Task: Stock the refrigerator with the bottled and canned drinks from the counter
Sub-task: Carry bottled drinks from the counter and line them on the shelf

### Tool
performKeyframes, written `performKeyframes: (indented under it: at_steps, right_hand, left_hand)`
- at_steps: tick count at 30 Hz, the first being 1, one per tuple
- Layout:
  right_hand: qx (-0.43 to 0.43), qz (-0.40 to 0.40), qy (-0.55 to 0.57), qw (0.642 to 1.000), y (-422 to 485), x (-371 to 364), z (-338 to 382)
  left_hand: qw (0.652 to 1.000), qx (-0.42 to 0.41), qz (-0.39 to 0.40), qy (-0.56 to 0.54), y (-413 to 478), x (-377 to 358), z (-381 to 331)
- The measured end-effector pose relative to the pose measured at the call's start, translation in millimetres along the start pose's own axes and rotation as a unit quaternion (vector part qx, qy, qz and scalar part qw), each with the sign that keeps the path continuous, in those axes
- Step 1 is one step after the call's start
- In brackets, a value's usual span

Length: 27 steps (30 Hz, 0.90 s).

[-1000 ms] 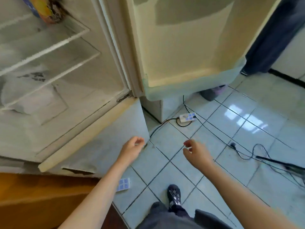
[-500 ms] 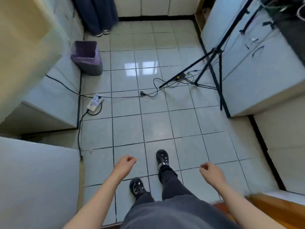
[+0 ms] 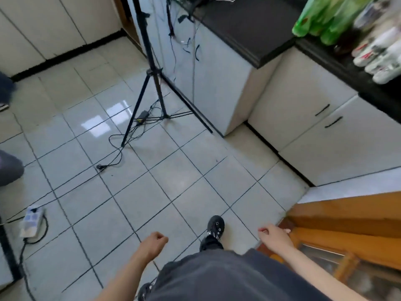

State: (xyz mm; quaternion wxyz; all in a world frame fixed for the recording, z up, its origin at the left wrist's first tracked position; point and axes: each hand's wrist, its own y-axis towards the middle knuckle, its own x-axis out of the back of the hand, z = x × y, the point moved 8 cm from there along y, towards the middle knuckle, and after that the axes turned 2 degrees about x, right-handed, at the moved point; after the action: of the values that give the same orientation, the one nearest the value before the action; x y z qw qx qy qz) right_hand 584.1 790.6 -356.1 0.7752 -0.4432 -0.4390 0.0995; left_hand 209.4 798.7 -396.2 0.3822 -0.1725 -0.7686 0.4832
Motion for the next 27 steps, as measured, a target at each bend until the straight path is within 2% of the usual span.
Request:
performKeyframes:
  at_steps: [5,9,11,15,20,23,27]
  right_hand:
    - [-0.056,-0.036,0.119,0.991,51.5,84.6,-69.0]
    - [-0.105,-0.049,0.219,0.969,69.5,114.3,-109.5]
    - [-0.119,-0.042,0.253,0.959,75.2,119.5,-119.8]
    - [-0.171,-0.065,0.352,0.918,90.9,133.9,-141.7]
    - [-0.221,-0.125,0.427,0.868,121.6,195.5,-159.0]
    - [-0.248,-0.174,0.47,0.829,129.5,245.8,-162.9]
    - [-0.236,-0.257,0.499,0.793,142.4,315.8,-161.3]
  left_hand:
    - [0.994,-0.067,0.001,0.088,19.6,-2.5,-151.1]
    - [0.985,-0.119,0.021,0.126,26.9,-0.2,-246.0]
    - [0.983,-0.118,0.044,0.135,40.8,0.4,-283.0]
    - [0.984,-0.104,0.065,0.131,78.4,7.6,-359.1]
    - [0.973,-0.148,0.063,0.163,122.5,10.8,-505.5]
    - [0.952,-0.21,0.092,0.202,124.9,3.0,-602.4]
    - [0.906,-0.319,0.103,0.259,110.4,-21.2,-727.0]
